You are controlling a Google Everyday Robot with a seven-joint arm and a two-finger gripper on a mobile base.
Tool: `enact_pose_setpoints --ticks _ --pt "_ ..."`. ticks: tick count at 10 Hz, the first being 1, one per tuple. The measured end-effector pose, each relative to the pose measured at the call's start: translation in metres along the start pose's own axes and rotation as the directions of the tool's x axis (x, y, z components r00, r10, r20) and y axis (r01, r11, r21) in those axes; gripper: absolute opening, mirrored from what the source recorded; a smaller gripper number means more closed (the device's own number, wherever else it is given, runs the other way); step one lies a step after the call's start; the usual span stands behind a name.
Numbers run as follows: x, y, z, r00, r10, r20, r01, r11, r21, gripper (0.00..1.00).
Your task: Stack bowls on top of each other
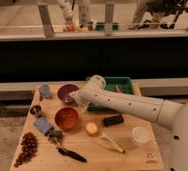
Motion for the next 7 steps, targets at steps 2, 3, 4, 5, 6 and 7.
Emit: enact_pose_setpoints --ticks 2,3,4,5,6,7 --pt "0.000 0.011 0.016 1.000 -0.016 0.005 0.016 1.000 0.003 0.80" --pt "-0.005 0.012 0.021 0.999 -0.050 0.009 0.050 0.999 0.001 0.80" --pt "-0.007 0.012 0.021 0.997 -0.074 0.011 0.074 0.997 0.000 0.80" --pt "-0.011 0.011 0.016 0.992 -0.123 0.020 0.123 0.992 -0.009 0.80" --pt "-0.016 0.007 0.002 0.978 -0.205 0.044 0.206 0.978 -0.019 0.80" --pt "-0.020 0.003 -0.009 0.959 -0.273 0.077 0.276 0.961 -0.027 0.80"
